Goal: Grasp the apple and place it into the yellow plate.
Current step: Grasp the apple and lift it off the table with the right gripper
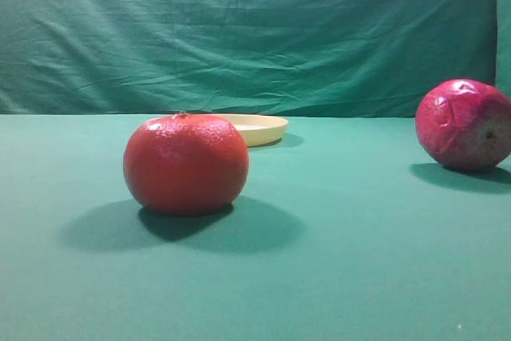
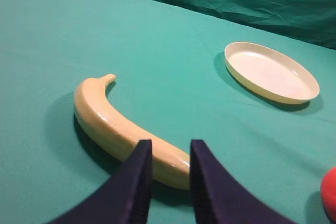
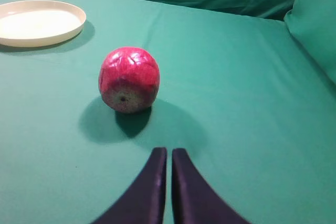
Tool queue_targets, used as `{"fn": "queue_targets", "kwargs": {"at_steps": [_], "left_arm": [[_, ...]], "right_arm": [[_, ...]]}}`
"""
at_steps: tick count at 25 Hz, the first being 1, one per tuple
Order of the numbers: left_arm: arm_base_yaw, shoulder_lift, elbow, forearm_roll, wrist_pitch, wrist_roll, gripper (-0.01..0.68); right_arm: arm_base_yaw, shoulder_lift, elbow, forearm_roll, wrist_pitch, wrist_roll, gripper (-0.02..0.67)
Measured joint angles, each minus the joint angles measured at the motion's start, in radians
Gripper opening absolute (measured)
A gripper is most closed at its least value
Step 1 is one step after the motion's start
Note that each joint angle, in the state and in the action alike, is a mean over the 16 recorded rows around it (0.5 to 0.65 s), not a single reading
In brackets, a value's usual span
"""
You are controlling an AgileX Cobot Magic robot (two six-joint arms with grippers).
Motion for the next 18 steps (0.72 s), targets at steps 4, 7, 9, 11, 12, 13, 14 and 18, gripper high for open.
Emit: {"fn": "queue_targets", "kwargs": {"at_steps": [4,7,9,11,12,13,14,18], "left_arm": [[0.0,0.0,0.0,0.0,0.0,0.0,0.157],[0.0,0.0,0.0,0.0,0.0,0.0,0.157],[0.0,0.0,0.0,0.0,0.0,0.0,0.157],[0.0,0.0,0.0,0.0,0.0,0.0,0.157],[0.0,0.0,0.0,0.0,0.0,0.0,0.157],[0.0,0.0,0.0,0.0,0.0,0.0,0.157],[0.0,0.0,0.0,0.0,0.0,0.0,0.157],[0.0,0.0,0.0,0.0,0.0,0.0,0.157]], "right_arm": [[0.0,0.0,0.0,0.0,0.0,0.0,0.0],[0.0,0.0,0.0,0.0,0.0,0.0,0.0],[0.0,0.0,0.0,0.0,0.0,0.0,0.0],[0.0,0.0,0.0,0.0,0.0,0.0,0.0],[0.0,0.0,0.0,0.0,0.0,0.0,0.0],[0.0,0.0,0.0,0.0,0.0,0.0,0.0],[0.0,0.0,0.0,0.0,0.0,0.0,0.0],[0.0,0.0,0.0,0.0,0.0,0.0,0.0]]}}
